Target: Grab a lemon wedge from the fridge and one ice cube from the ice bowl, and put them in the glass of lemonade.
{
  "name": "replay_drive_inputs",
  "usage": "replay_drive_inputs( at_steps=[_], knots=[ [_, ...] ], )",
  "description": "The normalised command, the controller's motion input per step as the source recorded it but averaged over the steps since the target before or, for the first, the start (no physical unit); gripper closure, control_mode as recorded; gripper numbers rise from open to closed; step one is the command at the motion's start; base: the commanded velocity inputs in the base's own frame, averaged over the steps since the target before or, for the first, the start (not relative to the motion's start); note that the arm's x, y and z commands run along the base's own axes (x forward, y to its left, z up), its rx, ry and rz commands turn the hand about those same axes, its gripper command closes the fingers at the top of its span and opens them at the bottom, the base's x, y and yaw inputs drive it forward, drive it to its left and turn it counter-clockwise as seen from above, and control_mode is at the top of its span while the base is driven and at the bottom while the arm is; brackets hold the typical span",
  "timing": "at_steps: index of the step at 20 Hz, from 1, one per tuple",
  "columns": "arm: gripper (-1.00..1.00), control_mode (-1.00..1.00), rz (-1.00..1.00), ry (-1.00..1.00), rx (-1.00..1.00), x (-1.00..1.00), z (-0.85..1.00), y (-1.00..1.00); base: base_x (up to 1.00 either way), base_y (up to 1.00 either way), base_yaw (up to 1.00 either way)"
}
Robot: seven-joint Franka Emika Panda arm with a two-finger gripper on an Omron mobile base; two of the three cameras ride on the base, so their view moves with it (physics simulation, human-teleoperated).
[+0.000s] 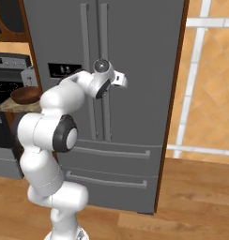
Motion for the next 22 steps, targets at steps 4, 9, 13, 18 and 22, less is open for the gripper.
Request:
replay_drive_inputs(
  at_steps=[4,9,13,18,22],
  knots=[
    [1.00,-1.00,-0.15,0.00,0.00,-0.29,0.05,-0.68,0.00,0.00,0.00],
    [1.00,-1.00,-0.13,0.00,0.02,-0.61,0.11,-0.82,0.00,0.00,0.00],
    [1.00,-1.00,-0.10,0.00,0.02,-0.59,0.15,-0.96,0.00,0.00,0.00],
    [1.00,-1.00,-0.05,0.00,0.06,-0.59,0.09,-1.00,0.00,0.00,0.00],
    [1.00,-1.00,0.00,-0.04,0.12,-0.65,0.10,-1.00,0.00,0.00,0.00]
  ],
)
